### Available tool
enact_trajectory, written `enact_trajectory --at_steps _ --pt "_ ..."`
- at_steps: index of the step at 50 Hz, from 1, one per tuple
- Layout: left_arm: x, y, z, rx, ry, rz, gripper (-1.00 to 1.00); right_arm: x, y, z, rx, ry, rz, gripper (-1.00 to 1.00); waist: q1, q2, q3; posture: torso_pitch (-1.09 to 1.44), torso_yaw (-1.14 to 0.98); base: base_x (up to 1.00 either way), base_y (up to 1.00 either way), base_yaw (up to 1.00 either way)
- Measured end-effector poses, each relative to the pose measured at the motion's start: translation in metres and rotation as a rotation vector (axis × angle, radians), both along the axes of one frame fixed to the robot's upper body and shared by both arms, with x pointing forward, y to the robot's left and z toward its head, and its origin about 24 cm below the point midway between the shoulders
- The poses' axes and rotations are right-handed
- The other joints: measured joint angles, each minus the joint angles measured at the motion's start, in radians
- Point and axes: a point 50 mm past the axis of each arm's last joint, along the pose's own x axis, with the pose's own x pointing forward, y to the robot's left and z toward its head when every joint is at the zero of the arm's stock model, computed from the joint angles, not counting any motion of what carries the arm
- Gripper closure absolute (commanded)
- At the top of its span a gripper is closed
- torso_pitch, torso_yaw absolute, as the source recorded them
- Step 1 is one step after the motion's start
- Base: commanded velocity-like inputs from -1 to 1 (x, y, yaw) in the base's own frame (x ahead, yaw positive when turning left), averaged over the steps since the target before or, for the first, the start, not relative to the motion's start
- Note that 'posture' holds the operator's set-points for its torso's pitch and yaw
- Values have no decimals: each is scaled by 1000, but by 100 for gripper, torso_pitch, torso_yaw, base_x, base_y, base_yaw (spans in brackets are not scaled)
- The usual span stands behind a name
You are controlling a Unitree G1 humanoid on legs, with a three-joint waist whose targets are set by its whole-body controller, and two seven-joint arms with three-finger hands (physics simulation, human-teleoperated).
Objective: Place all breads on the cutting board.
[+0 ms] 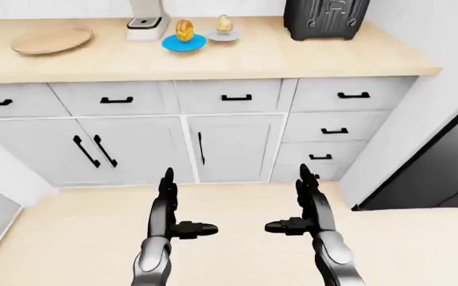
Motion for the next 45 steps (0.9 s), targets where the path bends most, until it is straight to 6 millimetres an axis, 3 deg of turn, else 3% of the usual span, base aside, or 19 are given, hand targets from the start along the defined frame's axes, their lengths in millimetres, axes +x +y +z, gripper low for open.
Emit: enact_trajectory --at_steps 1,3,5,9,14,18,21,24,26,29,31,34,36,39,42,45 --pt "0 0 4 3 -22 -1 -100 0 0 4 -8 -19 3 -100 -1 -4 -11 0 0 0 0 0" --pt "4 0 19 13 -109 -6 -100 4 2 19 -28 -103 12 -100 6 -4 -61 0 0 0 0 0" --pt "6 -2 20 16 -133 -14 -100 5 5 20 -34 -124 20 -100 8 -9 -42 0 0 0 0 0" --pt "3 -4 6 17 -70 -17 -100 3 5 10 -46 -79 31 -100 7 -7 -53 0 0 0 0 0" --pt "3 -6 5 46 -71 -15 -100 4 2 3 -59 -60 21 -100 6 -5 -57 0 0 0 0 0" --pt "-1 -8 15 69 -115 -17 -100 0 4 7 -66 -83 23 -100 5 -5 -65 0 0 0 0 0" --pt "-8 -2 39 181 -161 -1 -100 -8 10 23 -133 -136 56 -100 4 -6 -63 0 0 0 0 0" --pt "-8 9 68 202 -204 44 -100 -7 5 66 -128 -217 64 -100 6 1 -62 0 0 0 0 0" --pt "-14 9 92 202 -247 43 -100 -4 -10 114 -101 -307 31 -100 11 2 -59 0 0 0 0 0" --pt "-10 -5 155 197 -395 -2 -100 -12 -25 193 -89 -485 -19 -100 21 -10 -66 0 0 0 0 0" --pt "0 -10 203 176 -524 -4 -100 -16 -22 227 -65 -569 11 -100 18 -19 -79 0 0 0 0 0" --pt "26 -9 236 173 -623 28 -100 6 -22 238 -82 -548 84 -100 10 -22 -94 0 0 0 0 0" --pt "48 -5 242 191 -608 45 -100 28 -27 244 -84 -499 97 -100 7 -17 -79 0 0 0 0 0" --pt "66 -4 250 224 -582 60 -100 51 -39 275 -51 -471 67 -100 8 -11 -45 0 0 0 0 0" --pt "60 0 265 210 -617 75 -100 50 -42 314 -52 -516 43 -100 7 -11 -25 0 0 0 0 0" --pt "29 10 298 177 -718 87 -100 34 -34 343 -34 -585 15 -100 3 -16 -15 0 0 0 0 0"
